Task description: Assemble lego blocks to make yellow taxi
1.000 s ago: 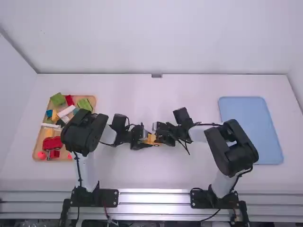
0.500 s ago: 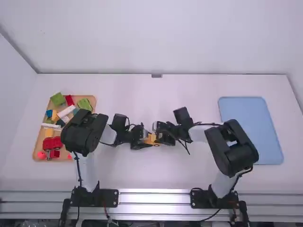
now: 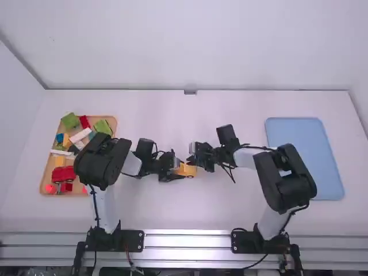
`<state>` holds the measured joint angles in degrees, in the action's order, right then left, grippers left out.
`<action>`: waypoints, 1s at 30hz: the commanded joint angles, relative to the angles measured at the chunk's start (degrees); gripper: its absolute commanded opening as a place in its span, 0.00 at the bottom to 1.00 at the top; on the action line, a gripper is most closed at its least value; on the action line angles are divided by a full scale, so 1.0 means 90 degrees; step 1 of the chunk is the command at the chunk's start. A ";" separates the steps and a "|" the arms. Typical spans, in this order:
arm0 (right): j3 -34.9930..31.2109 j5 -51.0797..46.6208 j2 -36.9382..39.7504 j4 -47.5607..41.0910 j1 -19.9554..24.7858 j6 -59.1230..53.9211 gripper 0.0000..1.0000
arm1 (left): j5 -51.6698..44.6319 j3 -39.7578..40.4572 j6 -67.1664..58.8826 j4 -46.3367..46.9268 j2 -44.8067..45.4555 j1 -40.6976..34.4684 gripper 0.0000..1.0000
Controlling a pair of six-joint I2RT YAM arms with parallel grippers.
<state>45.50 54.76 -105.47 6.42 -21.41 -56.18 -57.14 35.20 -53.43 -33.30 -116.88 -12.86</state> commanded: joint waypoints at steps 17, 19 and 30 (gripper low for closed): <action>0.0075 -0.2149 0.0058 -0.1447 -0.0253 0.0578 0.00 | 0.0624 -0.0163 0.0007 0.0170 -0.0134 -0.0070 0.42; 0.0075 -0.2217 0.0058 -0.1486 -0.0231 0.0576 0.00 | 0.0624 -0.0163 0.0005 0.0170 -0.0134 -0.0070 0.42; 0.0080 -0.2956 -0.0034 -0.1632 -0.0719 0.0600 0.00 | 0.0624 -0.0163 0.0005 0.0168 -0.0134 -0.0070 0.41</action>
<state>47.97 37.89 -103.90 -6.42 -27.07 -51.31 -57.17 35.20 -53.45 -33.28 -116.88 -13.63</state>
